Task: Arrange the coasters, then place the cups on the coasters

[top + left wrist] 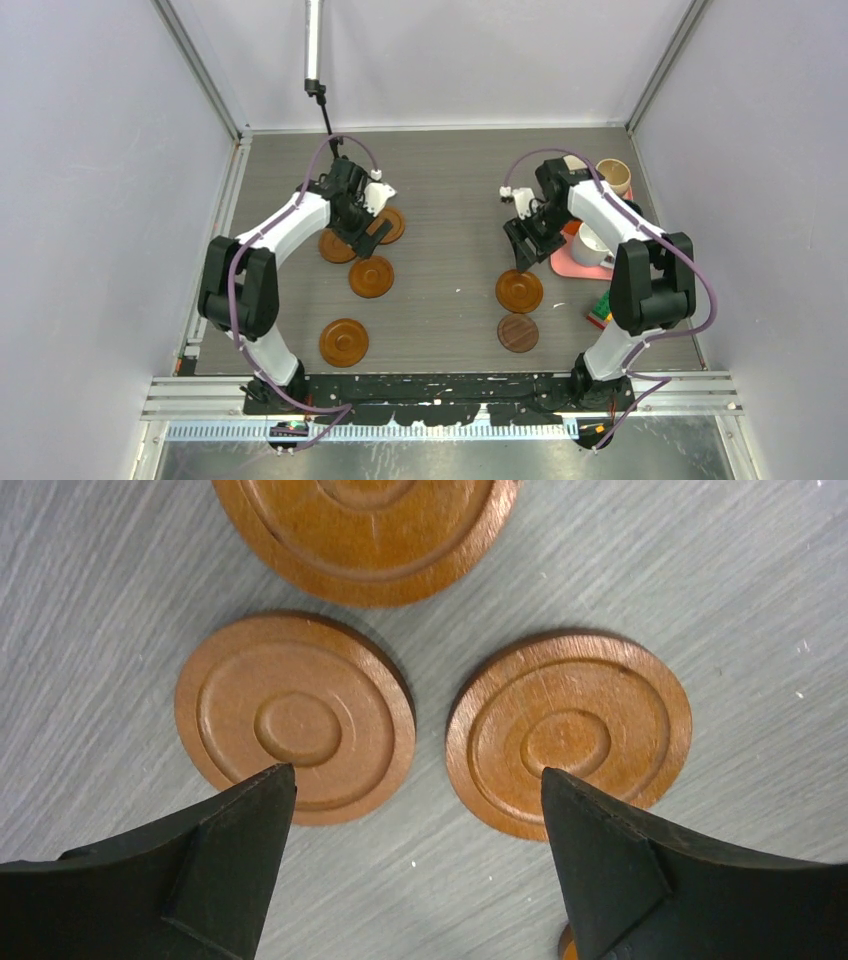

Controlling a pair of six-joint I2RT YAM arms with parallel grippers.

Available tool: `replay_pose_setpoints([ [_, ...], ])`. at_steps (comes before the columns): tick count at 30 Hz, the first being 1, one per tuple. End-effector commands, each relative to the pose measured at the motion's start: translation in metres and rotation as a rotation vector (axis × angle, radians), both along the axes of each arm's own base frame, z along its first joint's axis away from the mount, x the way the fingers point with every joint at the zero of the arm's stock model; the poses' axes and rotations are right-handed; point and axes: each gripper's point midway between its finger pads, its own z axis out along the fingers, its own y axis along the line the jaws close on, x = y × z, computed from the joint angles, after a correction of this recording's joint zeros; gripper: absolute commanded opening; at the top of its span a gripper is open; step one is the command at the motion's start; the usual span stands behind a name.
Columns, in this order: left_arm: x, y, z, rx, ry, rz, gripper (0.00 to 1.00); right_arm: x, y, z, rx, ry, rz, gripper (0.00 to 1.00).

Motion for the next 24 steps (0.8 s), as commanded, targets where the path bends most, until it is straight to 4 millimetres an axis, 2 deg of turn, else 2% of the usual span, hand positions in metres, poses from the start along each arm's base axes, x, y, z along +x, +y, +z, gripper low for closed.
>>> replay_pose_setpoints([
  [1, 0.029, -0.019, 0.01, -0.06, -0.079, -0.047, 0.94, -0.006, 0.001, -0.004, -0.014, -0.09, 0.002, 0.67],
  [6, 0.044, -0.036, 0.007, -0.043, -0.105, -0.128, 0.91, 0.003, -0.014, -0.018, -0.102, -0.148, 0.002, 0.67],
  [10, 0.047, -0.05, 0.0, -0.045, -0.085, -0.185, 0.89, 0.007, -0.014, -0.025, -0.109, -0.136, -0.003, 0.66],
  [17, 0.04, -0.064, -0.024, -0.022, -0.049, -0.254, 0.87, -0.003, -0.011, -0.043, -0.096, -0.067, -0.017, 0.64],
  [24, 0.036, -0.072, -0.041, -0.019, -0.025, -0.355, 0.84, 0.0, -0.019, -0.063, -0.176, -0.086, -0.012, 0.63],
])
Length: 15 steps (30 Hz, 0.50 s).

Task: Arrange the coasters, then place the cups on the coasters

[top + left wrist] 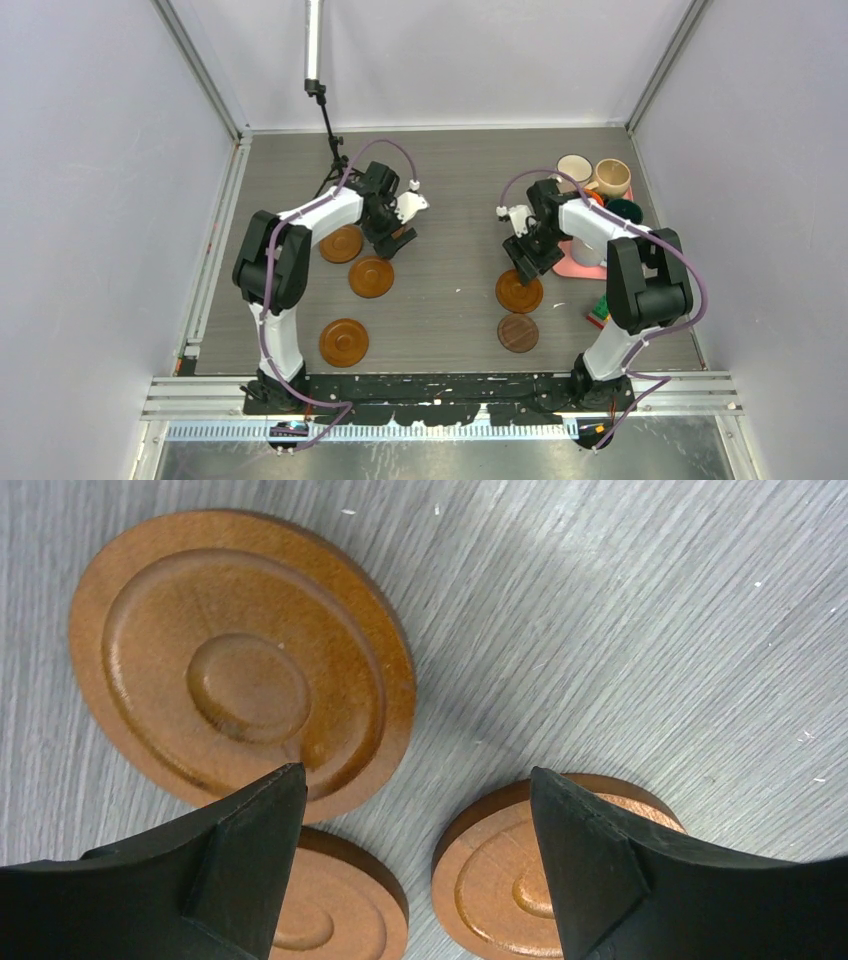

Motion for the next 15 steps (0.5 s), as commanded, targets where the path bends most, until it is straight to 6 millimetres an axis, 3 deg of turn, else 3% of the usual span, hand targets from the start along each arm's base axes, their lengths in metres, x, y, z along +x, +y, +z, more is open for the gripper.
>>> replay_pose_setpoints([
  [1, 0.007, -0.013, 0.0, -0.033, -0.027, -0.097, 0.83, 0.015, -0.005, -0.011, -0.055, -0.05, -0.002, 0.62],
  [7, -0.006, -0.025, 0.003, -0.085, -0.004, -0.153, 0.75, 0.042, -0.002, -0.023, -0.086, -0.056, -0.072, 0.51],
  [15, -0.015, -0.041, 0.008, -0.146, -0.095, -0.278, 0.56, 0.099, 0.023, -0.025, -0.016, -0.086, -0.201, 0.34],
])
